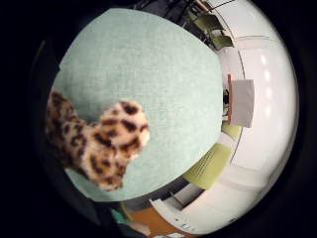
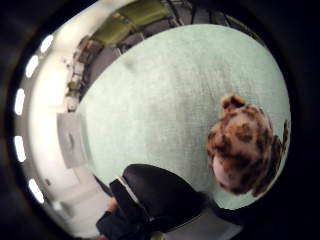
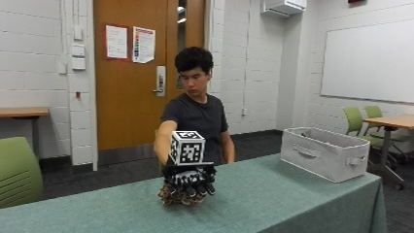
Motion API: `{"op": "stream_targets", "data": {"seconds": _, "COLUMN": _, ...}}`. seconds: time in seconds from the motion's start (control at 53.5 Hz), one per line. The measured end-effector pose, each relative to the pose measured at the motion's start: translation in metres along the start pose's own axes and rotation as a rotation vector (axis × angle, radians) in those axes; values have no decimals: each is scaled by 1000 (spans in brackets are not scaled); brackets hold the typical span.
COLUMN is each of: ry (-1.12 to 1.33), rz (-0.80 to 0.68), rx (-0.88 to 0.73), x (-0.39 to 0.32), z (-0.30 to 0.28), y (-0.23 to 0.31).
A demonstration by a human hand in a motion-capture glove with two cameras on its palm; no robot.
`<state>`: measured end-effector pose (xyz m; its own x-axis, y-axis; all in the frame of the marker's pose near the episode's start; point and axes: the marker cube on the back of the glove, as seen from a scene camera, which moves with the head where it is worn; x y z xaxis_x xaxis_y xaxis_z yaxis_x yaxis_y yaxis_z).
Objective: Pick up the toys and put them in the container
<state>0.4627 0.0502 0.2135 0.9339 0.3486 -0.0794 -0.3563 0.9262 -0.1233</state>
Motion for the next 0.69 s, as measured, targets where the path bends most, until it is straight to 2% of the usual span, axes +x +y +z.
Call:
{"op": "stream_targets", "data": {"seconds": 0.355, "ry": -84, "rz": 27, "rx": -175, "x": 17, "z": 39, "y": 9}}
{"op": "stream_targets", "data": {"seconds": 0.692, "ry": -207, "rz": 31, "rx": -136, "x": 32, "z": 48, "y": 50}}
